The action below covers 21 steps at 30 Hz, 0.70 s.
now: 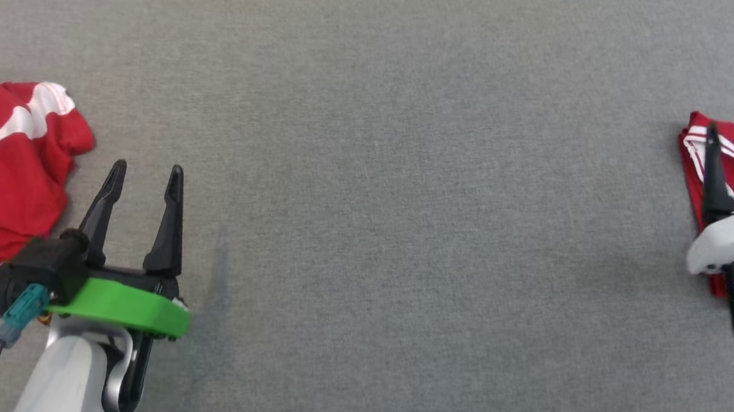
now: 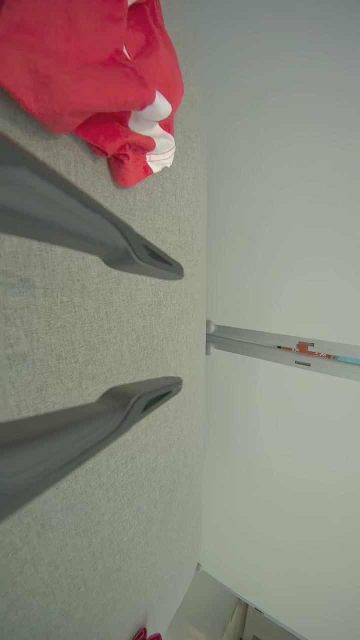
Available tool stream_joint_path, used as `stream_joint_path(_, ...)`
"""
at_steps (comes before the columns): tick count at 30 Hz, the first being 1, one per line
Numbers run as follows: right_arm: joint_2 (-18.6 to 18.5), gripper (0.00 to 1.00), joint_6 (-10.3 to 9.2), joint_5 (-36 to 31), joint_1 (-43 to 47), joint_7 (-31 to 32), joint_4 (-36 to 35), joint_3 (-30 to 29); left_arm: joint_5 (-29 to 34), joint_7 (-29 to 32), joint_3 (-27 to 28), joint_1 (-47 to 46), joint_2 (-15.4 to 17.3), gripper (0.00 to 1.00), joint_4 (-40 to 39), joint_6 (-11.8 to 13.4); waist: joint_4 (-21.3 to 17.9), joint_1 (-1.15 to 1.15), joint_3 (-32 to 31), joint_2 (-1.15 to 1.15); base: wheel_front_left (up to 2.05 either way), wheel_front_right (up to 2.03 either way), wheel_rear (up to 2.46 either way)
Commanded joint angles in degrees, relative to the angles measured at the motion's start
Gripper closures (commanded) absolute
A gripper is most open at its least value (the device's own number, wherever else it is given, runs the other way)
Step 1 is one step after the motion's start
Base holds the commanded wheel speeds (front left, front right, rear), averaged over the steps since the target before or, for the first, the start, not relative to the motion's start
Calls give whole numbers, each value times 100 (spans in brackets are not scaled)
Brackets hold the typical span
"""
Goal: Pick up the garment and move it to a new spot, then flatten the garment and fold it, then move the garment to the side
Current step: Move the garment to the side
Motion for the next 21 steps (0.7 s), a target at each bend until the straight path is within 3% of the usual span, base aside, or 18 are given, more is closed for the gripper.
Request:
stream_joint_path(1, 179, 0, -13, 144, 302, -48, -324, -7, -21, 2, 85, 168, -31, 0, 29, -12, 335, 0, -432, 0, 0, 0, 0)
stream_joint_path(10, 1032, 0, -12, 137, 1680, 40, -1663, -43, -34, 2, 298, 565, -195, 0, 194, -12, 534, 0, -887, 0, 0, 0, 0)
stream_joint_path(21, 1401, 0, -12, 122, 2500, 349, -2160, -26, -60, 2, 383, 824, -288, 0, 533, -12, 614, 0, -1376, 0, 0, 0, 0)
